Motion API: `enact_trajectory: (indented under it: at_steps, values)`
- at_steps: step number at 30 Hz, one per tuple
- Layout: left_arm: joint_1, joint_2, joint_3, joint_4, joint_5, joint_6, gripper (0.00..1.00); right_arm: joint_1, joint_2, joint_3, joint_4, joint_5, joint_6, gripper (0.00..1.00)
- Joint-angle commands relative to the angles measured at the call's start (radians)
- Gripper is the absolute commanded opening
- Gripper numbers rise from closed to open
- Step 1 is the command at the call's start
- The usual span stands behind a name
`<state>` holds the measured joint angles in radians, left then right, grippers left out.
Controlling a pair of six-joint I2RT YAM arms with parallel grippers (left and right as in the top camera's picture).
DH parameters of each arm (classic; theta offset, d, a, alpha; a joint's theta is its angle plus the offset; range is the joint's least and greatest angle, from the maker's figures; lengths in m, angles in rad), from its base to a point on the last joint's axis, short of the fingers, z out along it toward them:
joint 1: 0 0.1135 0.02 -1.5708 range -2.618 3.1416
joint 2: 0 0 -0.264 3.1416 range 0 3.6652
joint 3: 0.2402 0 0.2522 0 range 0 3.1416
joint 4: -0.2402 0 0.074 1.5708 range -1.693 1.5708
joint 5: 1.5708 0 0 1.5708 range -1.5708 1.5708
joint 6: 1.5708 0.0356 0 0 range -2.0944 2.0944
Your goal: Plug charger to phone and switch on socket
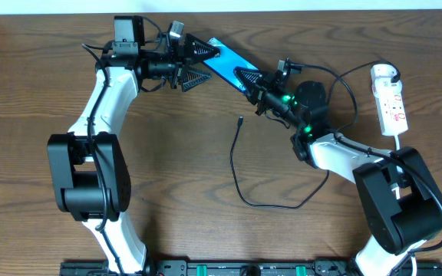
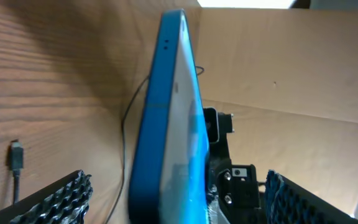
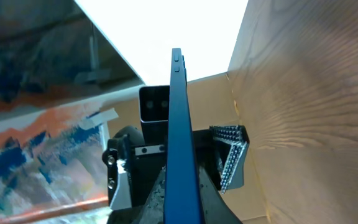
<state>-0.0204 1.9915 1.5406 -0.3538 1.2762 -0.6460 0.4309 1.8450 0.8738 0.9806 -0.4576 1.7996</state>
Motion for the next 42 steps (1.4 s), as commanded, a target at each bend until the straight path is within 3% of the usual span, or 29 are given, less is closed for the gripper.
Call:
enact_trajectory:
  at_steps: [1, 6, 14, 22, 29, 42]
  values:
    - [0.006, -0.015, 0.021, 0.006, -0.049, 0.020, 0.89, 0.011, -0.001, 0.010, 0.015, 0.065, 0.052, 0.01]
    - [0.001, -0.015, 0.021, 0.015, -0.108, 0.012, 0.89, 0.029, -0.001, 0.010, 0.014, 0.138, 0.128, 0.01]
    - [-0.030, -0.015, 0.021, 0.126, -0.210, -0.087, 0.88, 0.055, -0.001, 0.010, 0.014, 0.161, 0.135, 0.01]
    - [-0.065, -0.015, 0.021, 0.266, -0.249, -0.196, 0.69, 0.055, -0.001, 0.010, 0.010, 0.161, 0.153, 0.01]
    - [-0.084, -0.015, 0.021, 0.312, -0.249, -0.260, 0.45, 0.054, -0.001, 0.010, 0.010, 0.165, 0.168, 0.01]
    - [-0.092, -0.015, 0.021, 0.311, -0.229, -0.452, 0.43, 0.055, -0.001, 0.011, 0.011, 0.221, 0.213, 0.01]
